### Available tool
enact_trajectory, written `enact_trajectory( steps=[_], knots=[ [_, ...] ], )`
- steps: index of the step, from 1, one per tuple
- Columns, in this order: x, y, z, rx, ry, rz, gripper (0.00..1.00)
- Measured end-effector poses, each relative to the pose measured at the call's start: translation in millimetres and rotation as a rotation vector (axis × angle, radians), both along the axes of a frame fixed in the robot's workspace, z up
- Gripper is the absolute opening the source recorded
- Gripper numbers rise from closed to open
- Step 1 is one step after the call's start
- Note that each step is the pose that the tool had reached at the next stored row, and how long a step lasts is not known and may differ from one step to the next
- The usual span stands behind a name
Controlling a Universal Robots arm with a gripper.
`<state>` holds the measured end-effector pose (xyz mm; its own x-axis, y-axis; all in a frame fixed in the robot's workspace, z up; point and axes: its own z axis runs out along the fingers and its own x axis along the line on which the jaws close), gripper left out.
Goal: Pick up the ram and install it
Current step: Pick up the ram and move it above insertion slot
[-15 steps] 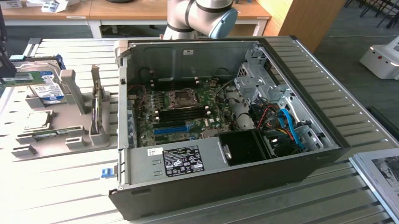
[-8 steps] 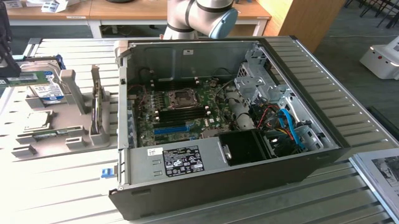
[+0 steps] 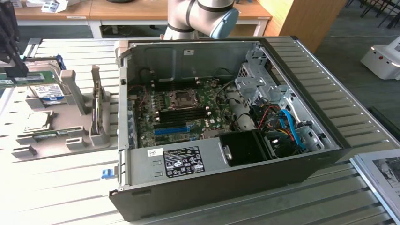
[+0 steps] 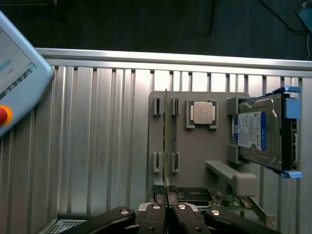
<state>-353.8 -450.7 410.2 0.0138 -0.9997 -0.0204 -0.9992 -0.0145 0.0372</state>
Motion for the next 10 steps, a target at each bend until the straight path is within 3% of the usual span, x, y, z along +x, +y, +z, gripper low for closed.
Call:
enact_trajectory(
  steps=[10],
  knots=[
    [13.2, 0.0, 0.0, 0.0000, 0.0024, 0.000, 0.11]
  ],
)
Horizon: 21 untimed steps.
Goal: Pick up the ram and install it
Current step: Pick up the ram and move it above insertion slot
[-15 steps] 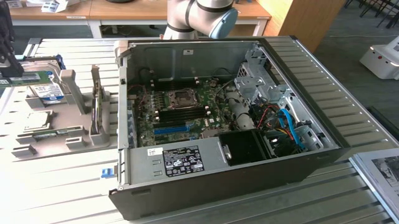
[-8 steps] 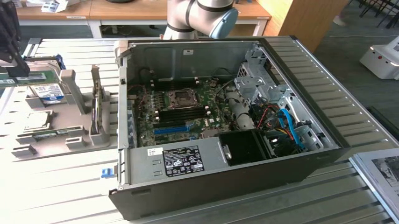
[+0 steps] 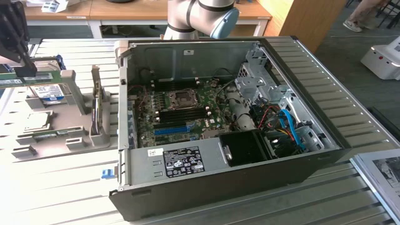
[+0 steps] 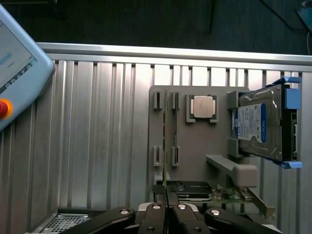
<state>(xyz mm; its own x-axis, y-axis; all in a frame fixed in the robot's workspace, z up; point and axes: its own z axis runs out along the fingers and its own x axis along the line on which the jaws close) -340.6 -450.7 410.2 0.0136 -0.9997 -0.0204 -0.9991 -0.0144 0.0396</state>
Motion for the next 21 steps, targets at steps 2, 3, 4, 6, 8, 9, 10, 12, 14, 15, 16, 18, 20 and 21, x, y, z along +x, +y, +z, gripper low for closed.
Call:
enact_trajectory(
  steps=[2, 3, 4, 6, 8, 9, 10, 12, 14, 15, 16, 18, 20, 21],
  knots=[
    [2.9, 0.0, 0.0, 0.0000, 0.0006, 0.000, 0.11],
    [4.4, 0.0, 0.0, -0.0001, 0.0010, 0.000, 0.11],
    [6.0, 0.0, 0.0, -0.0001, 0.0014, 0.000, 0.11],
    [9.3, 0.0, 0.0, 0.0000, 0.0021, 0.000, 0.11],
    [12.5, 0.0, 0.0, 0.0000, 0.0030, 0.000, 0.11],
    [14.1, 0.0, 0.0, -0.0001, 0.0034, 0.000, 0.11],
    [15.7, 0.0, 0.0, -0.0001, 0.0038, 0.000, 0.11],
    [18.9, 0.0, 0.0, 0.0000, 0.0046, 0.000, 0.11],
    [22.2, 0.0, 0.0, 0.0000, 0.0054, 0.000, 0.11],
    [23.8, 0.0, 0.0, 0.0000, 0.0059, 0.000, 0.11],
    [25.5, 0.0, 0.0, -0.0001, 0.0063, 0.000, 0.11],
    [28.7, 0.0, 0.0, 0.0000, 0.0073, 0.000, 0.11],
    [31.8, 0.0, 0.0, -0.0001, 0.0082, 0.000, 0.11],
    [33.3, 0.0, 0.0, -0.0001, 0.0086, 0.000, 0.11]
  ],
)
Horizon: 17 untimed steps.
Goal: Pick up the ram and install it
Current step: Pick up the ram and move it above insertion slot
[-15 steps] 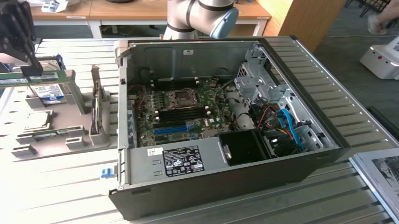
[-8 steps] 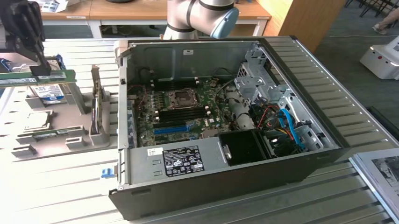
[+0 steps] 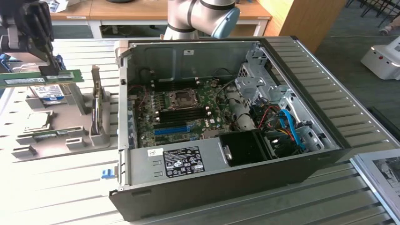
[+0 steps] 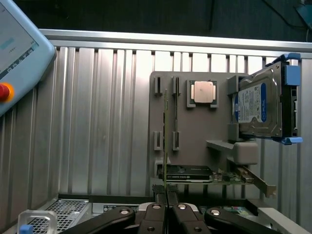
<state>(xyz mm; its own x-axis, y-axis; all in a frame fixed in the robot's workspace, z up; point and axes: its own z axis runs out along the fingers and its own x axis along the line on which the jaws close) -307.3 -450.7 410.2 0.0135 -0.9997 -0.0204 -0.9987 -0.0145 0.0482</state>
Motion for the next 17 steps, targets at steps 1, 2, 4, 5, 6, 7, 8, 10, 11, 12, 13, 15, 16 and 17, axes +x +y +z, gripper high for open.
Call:
enact_trajectory(
  steps=[1, 2, 4, 5, 6, 7, 8, 10, 11, 12, 13, 15, 16, 17],
  knots=[
    [1.5, 0.0, 0.0, 0.0000, 0.0004, 0.000, 0.11],
    [3.3, 0.0, 0.1, -0.0001, 0.0010, 0.000, 0.11],
    [6.7, 0.0, 0.0, -0.0001, 0.0020, 0.000, 0.11],
    [8.5, 0.0, 0.0, -0.0001, 0.0024, 0.000, 0.11],
    [10.3, 0.0, 0.0, -0.0001, 0.0030, 0.000, 0.11],
    [12.2, 0.0, 0.0, 0.0000, 0.0035, 0.000, 0.11],
    [14.2, 0.0, 0.0, -0.0001, 0.0041, 0.000, 0.11],
    [18.1, 0.0, 0.0, -0.0002, 0.0053, 0.000, 0.11],
    [20.1, 0.0, 0.0, -0.0001, 0.0058, 0.000, 0.11],
    [22.1, 0.0, 0.0, -0.0001, 0.0064, 0.000, 0.11],
    [24.1, 0.0, 0.0, -0.0002, 0.0070, 0.000, 0.11],
    [28.4, 0.0, 0.0, 0.0000, 0.0082, 0.000, 0.11],
    [30.7, 0.0, 0.0, -0.0001, 0.0088, 0.000, 0.11],
    [32.9, 0.0, 0.0, -0.0001, 0.0095, 0.000, 0.11]
  ],
)
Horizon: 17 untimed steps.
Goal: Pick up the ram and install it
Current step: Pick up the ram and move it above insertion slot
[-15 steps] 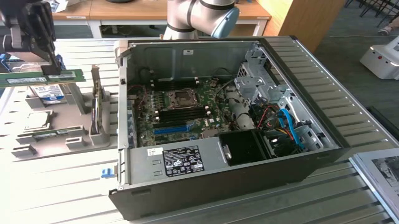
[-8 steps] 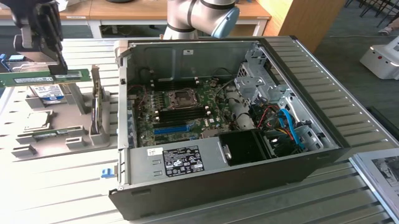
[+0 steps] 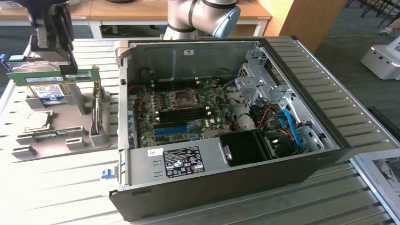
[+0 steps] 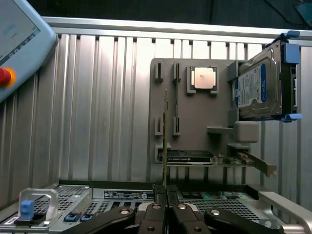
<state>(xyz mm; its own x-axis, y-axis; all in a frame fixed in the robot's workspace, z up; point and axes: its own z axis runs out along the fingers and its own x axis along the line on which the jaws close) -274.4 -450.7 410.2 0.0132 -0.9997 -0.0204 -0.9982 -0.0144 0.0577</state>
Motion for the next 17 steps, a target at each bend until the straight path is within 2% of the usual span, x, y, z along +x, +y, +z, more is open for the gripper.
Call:
enact_trajectory(
  steps=[17],
  knots=[
    [35.3, 0.0, 0.0, -0.0001, 0.0078, 0.000, 0.11]
  ],
)
